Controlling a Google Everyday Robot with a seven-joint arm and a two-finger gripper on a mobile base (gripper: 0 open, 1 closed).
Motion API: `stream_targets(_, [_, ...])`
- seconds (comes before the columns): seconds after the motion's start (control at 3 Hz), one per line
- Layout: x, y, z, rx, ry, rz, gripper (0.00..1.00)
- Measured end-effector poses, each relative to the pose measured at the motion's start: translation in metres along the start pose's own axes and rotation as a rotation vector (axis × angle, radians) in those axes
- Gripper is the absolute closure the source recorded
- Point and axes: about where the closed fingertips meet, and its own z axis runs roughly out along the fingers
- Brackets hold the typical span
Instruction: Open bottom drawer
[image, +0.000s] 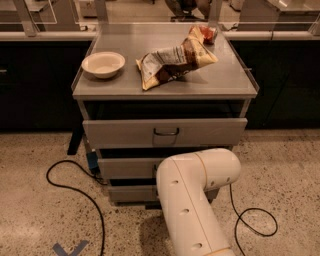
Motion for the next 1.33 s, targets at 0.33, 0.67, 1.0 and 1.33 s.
stream_targets(0.33, [0.0,0.0,0.0,0.0,0.0,0.0,1.0])
stream_targets(0.67, [0.004,0.024,-0.011,-0.034,0.019,0.024,1.0])
stream_targets(1.0, [0.004,0.024,-0.011,-0.034,0.019,0.024,1.0])
stream_targets(1.33, [0.012,0.038,-0.019,-0.04,0.026,0.038,1.0])
